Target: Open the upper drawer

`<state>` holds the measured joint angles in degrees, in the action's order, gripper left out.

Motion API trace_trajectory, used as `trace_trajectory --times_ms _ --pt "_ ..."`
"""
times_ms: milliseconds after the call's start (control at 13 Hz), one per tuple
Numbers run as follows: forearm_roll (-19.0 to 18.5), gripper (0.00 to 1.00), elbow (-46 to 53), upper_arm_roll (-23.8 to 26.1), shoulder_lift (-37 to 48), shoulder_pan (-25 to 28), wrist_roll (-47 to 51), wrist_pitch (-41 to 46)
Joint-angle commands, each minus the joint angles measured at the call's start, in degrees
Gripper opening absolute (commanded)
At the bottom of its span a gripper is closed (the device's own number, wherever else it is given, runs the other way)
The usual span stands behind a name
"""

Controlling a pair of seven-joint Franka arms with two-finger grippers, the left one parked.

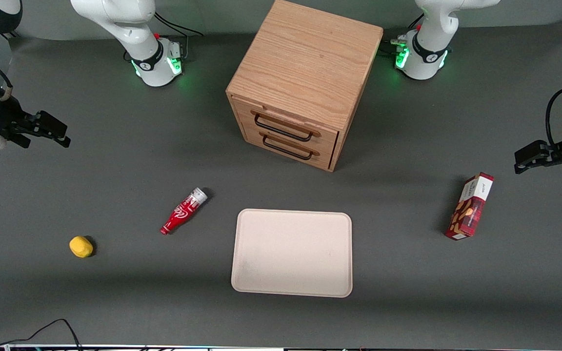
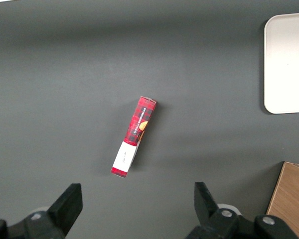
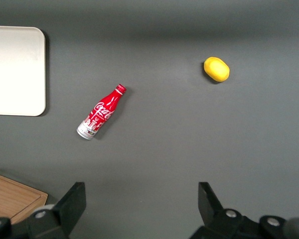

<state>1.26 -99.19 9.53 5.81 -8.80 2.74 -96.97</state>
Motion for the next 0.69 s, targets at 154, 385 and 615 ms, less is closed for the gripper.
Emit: trace_trajectory --times_ms 154,385,615 --pt "0.9 1.0 0.1 -0.1 0.2 0.4 0.9 -1.0" --pt "1.4 1.0 9.2 3.0 -6.3 3.2 -0.7 1.9" --pt "1.3 1.0 17.7 11.9 -14.3 5.5 -0.6 5.1"
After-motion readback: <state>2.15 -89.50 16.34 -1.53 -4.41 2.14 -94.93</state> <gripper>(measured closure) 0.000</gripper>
